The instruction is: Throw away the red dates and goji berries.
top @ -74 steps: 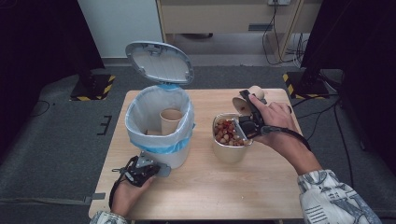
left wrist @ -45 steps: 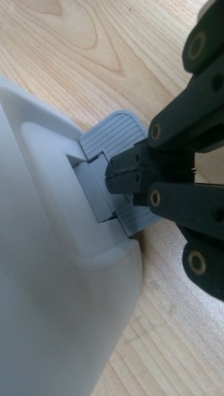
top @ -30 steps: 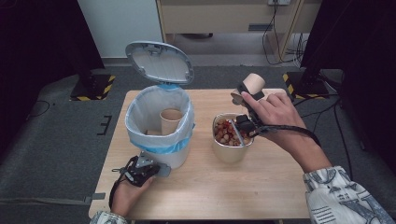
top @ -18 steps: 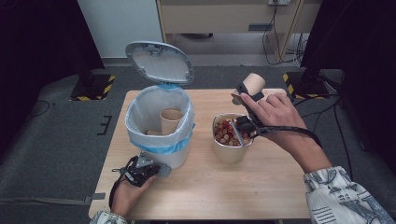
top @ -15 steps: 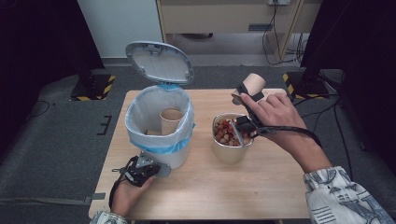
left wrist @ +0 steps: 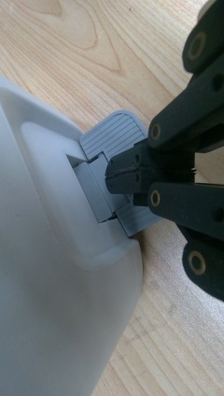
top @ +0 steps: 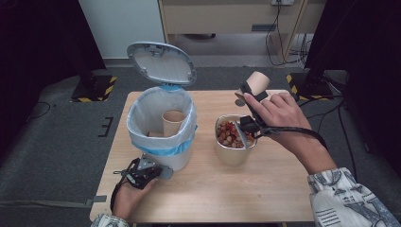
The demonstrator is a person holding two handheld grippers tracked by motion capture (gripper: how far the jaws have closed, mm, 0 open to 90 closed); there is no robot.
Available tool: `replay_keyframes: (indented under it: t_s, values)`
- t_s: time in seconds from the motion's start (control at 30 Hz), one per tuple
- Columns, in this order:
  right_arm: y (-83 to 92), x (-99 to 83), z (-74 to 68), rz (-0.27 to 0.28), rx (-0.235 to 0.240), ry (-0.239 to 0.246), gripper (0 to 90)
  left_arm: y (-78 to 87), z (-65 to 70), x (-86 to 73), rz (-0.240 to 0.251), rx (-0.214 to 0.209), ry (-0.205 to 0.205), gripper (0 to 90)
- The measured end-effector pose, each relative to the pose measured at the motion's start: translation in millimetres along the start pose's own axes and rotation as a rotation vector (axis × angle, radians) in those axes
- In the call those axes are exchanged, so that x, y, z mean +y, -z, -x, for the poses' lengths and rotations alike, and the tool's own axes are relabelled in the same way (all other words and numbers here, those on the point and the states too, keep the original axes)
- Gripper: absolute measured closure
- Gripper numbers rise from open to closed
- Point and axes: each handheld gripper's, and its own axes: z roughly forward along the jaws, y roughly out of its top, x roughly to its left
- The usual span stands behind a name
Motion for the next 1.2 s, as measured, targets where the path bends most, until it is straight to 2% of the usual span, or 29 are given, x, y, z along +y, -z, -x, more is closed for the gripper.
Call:
replay_keyframes:
  t_s: [0.07, 0.2, 0.27, 0.4, 0.47, 0.63, 0.77, 0.8, 0.87, 0.9, 0.93, 0.97, 1.03, 1.13, 1.2]
  values:
    - [0.2, 0.6, 0.1, -0.010, -0.003, 0.046, 29.9, 0.0, 0.0, 0.0, 0.000, 0.000, 0.000, 89.8]
    - [-0.7, 1.0, -2.8, -0.010, 0.002, 0.053, 30.0, 0.0, -0.1, 0.0, 0.000, 0.000, 0.000, 89.8]
    - [-1.0, 1.6, -4.0, -0.013, 0.003, 0.076, 30.0, 0.0, 0.0, 0.0, 0.000, 0.000, -0.001, 89.8]
    - [-1.2, 1.4, -3.8, -0.009, 0.004, 0.076, 30.0, 0.0, 0.0, 0.0, 0.000, 0.000, -0.001, 89.8]
    - [-0.8, 0.6, -4.2, -0.013, 0.002, 0.055, 30.0, 0.0, 0.1, 0.0, 0.000, 0.000, 0.000, 89.8]
    - [0.6, -0.8, -2.5, -0.013, -0.009, 0.058, 30.0, 0.0, 0.0, 0.0, 0.000, 0.000, 0.000, 89.8]
    - [2.8, -0.1, 0.4, -0.008, -0.034, 0.051, 30.1, 0.0, -0.1, 0.0, 0.000, -0.001, 0.000, 89.8]
    - [2.4, 1.3, -1.2, 0.001, -0.020, 0.050, 30.1, 0.0, -0.1, 0.0, 0.000, -0.001, 0.000, 89.8]
    - [0.1, 3.9, -6.8, 0.007, 0.016, 0.092, 30.2, 0.0, 0.1, -0.1, 0.001, 0.000, 0.000, 89.8]
    - [-0.9, 3.3, -9.2, 0.007, 0.017, 0.080, 30.2, 0.1, 0.0, 0.0, 0.001, 0.002, -0.002, 89.8]
    - [-0.6, 2.1, -7.7, -0.004, 0.001, 0.085, 30.1, 0.0, -0.1, 0.0, 0.000, 0.000, -0.001, 89.8]
    - [0.0, 1.5, -6.0, -0.011, -0.010, 0.068, 30.1, 0.0, -0.2, 0.0, 0.000, -0.001, 0.001, 89.8]
    - [1.4, 5.7, -7.1, 0.014, 0.002, 0.099, 30.1, 0.0, -0.4, -0.2, 0.002, -0.003, 0.003, 89.8]
    - [0.4, 4.8, -5.1, 0.008, -0.002, 0.072, 29.9, 0.0, -0.1, 0.0, 0.000, 0.000, -0.001, 89.8]
    - [-0.6, 4.4, -5.6, 0.006, 0.002, 0.078, 29.9, 0.0, -0.2, -0.1, 0.000, -0.001, 0.000, 89.8]
